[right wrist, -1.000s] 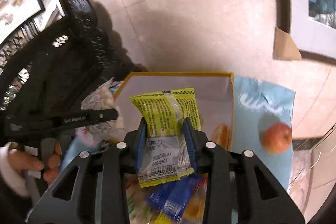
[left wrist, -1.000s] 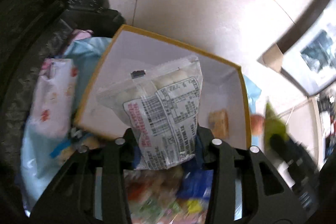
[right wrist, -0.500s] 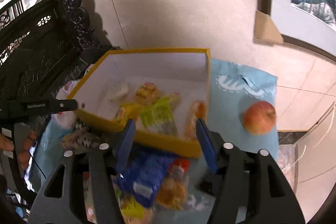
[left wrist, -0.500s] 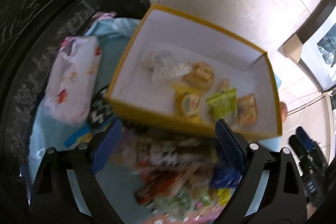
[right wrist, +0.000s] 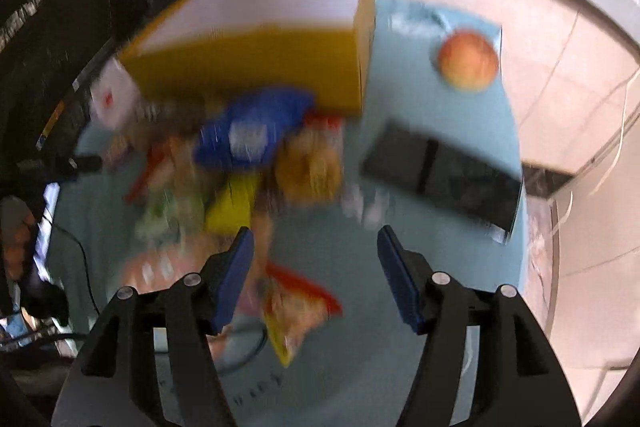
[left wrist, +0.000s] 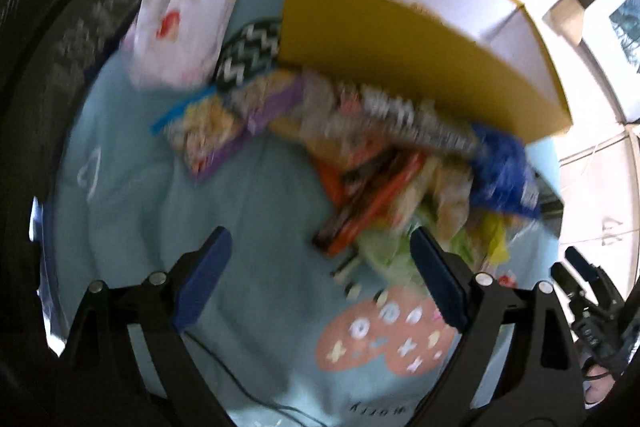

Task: Organize snacks
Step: 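Grasp the pink rice cracker bag with the left tool while the right grasps a red-yellow candy bag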

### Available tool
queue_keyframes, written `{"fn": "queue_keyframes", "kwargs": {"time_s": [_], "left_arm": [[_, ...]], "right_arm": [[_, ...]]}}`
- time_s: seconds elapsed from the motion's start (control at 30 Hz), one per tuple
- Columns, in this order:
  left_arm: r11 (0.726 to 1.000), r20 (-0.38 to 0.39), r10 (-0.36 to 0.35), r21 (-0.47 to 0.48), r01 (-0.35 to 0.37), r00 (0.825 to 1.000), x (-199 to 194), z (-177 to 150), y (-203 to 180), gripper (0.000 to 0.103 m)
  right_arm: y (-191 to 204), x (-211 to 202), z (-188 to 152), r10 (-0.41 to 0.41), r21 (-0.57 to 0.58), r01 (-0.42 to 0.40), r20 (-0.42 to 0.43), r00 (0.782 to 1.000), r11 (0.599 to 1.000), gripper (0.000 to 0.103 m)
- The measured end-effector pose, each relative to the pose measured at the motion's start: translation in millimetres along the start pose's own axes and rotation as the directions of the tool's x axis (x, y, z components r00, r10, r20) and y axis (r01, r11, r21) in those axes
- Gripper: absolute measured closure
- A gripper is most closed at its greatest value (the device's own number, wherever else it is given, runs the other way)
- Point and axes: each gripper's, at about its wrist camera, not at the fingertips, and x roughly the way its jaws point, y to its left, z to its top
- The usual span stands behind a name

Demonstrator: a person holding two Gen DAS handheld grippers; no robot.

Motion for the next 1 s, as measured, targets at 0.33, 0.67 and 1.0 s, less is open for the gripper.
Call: {"fn": "queue_keyframes", "kwargs": {"time_s": [0.33, 0.67, 1.0], "left_arm": [[0.999, -0.044, 0.025, 0.041, -0.023, 0.999, 5, -26, 0, 0.011], [0.986, -0.064, 0.000, 0.167, 0.011, 0.998, 17, -40, -39, 0.011], [0.936, -0.149, -0.111, 0.316, 0.154, 0.983, 32, -56, -122, 0.011]], "right_arm": [[27, 51, -38, -0.034, -0.093, 0.022, -0.133, 0.990, 0.995, 0.038], [10, 36, -45, 0.040, -0.015, -0.043, -0.171, 0.984, 0.999, 0.060], [-21, -4, -40, 0.126, 0.094, -0.116, -0.107, 0.986, 0.989, 0.060]]}}
